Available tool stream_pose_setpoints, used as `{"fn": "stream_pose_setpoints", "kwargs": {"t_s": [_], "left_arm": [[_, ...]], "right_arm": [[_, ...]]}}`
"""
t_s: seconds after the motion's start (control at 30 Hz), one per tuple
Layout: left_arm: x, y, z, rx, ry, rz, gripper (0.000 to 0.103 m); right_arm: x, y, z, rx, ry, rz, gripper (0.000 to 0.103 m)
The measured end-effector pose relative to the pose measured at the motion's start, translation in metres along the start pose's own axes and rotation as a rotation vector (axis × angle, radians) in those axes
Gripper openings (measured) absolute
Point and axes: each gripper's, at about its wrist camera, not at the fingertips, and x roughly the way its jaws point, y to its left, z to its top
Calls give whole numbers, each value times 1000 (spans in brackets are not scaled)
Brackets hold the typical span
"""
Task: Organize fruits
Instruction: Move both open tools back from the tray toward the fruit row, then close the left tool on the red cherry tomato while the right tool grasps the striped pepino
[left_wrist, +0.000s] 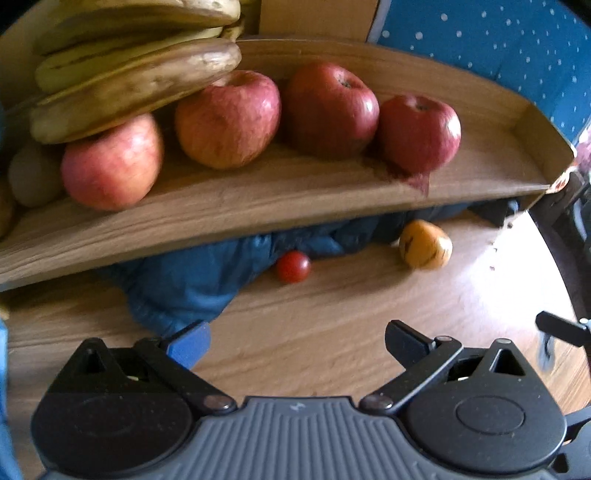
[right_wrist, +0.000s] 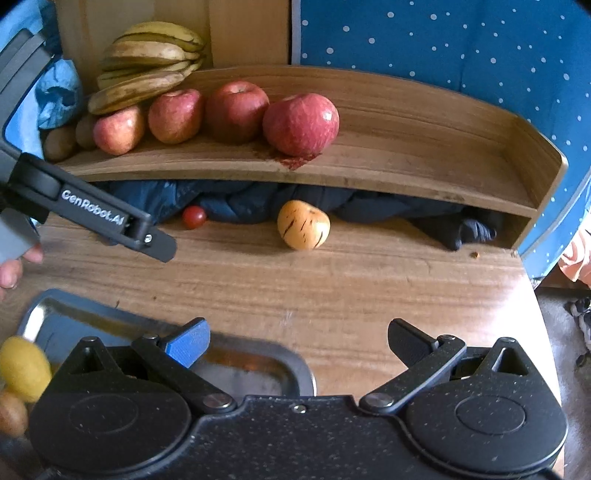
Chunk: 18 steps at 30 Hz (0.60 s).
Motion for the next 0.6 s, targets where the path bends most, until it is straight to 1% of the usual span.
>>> {"fn": "stream_pose_setpoints", "kwargs": {"t_s": [0.1,0.23,0.4,0.47,0.57,0.6], "left_arm": [[9,2,5,-22,-27,-30,102],[19,4,11,-39,-35,-62,100],[27,9,14,-52,-47,-80,97],[29,11,15,-58,-49,-84,95],[30,13,16,-62,-56,-86,90],[30,14,16,-65,-61,-86,87]], "right_arm": [[10,-1,8,-3,-8,-22,102],[22,-3,17,-8,-22,-49,102],[34,-5,26,-12,-33,-55,99],[38,-4,29,-19,-30,-46,96],[44,0,32,-32,-30,-35,93],[47,1,33,-37,-30,-31,92]]}}
